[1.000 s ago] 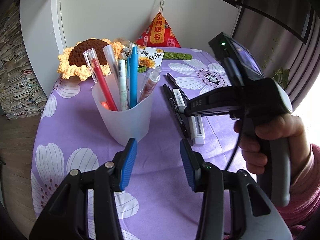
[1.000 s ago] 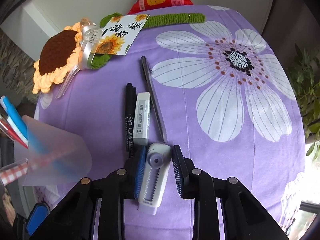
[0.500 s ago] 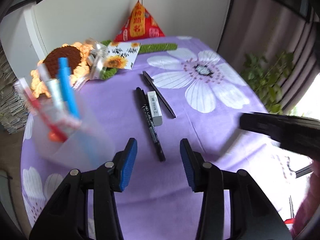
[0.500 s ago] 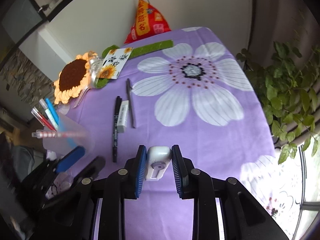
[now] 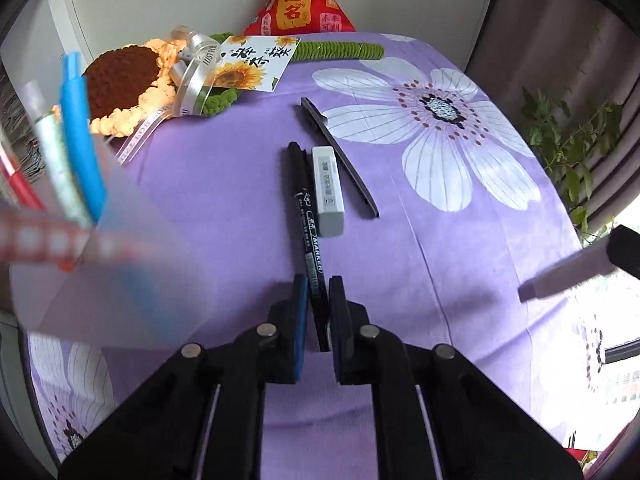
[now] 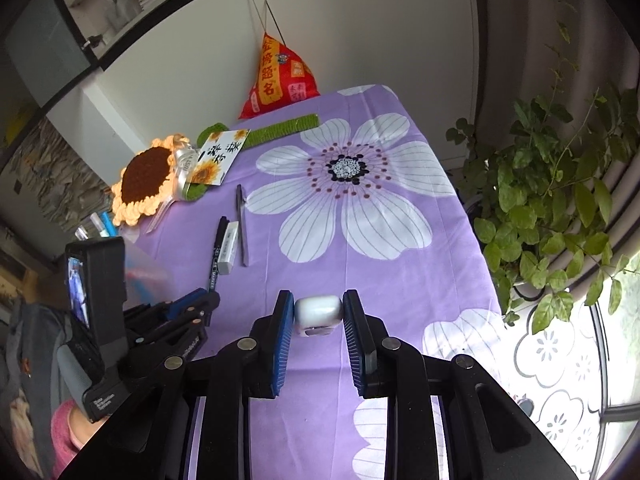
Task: Organize stationery
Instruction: 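Grasp and lift the black marker with the left tool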
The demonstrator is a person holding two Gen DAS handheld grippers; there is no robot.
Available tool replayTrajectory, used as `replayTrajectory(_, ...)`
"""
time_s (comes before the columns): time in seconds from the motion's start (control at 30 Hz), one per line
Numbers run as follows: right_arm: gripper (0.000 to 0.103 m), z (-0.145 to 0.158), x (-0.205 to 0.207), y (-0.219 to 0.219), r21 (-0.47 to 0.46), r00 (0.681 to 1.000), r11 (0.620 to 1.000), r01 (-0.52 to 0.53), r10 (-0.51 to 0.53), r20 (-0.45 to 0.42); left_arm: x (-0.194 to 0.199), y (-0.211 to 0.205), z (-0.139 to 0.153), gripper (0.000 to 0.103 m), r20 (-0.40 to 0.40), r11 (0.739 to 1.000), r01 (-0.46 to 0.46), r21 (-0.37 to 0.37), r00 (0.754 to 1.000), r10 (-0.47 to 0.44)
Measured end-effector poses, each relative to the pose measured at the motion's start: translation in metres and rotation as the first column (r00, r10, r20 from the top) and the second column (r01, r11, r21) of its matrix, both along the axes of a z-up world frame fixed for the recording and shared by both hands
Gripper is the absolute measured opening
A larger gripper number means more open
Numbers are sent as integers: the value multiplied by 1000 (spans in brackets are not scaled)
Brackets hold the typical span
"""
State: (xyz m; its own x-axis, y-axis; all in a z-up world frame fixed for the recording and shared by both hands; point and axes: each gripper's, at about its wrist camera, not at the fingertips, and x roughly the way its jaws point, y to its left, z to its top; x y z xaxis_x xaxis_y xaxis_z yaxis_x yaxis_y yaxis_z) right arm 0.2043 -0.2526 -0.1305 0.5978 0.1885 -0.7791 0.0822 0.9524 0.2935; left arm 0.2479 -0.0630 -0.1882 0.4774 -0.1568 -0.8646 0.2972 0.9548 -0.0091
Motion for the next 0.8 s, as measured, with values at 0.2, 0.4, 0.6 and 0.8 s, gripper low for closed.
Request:
replayTrajectory(0.2, 26, 2, -3, 1, 3, 1000, 1000, -14, 14, 10, -49, 18, 8, 8, -36, 996, 82, -25, 996, -82)
replayTrajectory(0.4, 26, 0, -4, 6, 7, 999, 999, -37, 37, 3, -90, 23, -6, 10, -95, 981, 190, 42, 978, -186)
replayTrajectory(0.6, 26, -4, -5, 15, 7, 998, 998, -61, 61, -11, -77, 20, 5, 29, -38, 990, 136, 39, 990, -134)
replayTrajectory(0.8, 26, 0, -9, 15, 2, 999, 999, -54, 54, -5, -30, -11, 11, 45, 56, 992, 91, 82, 994, -96)
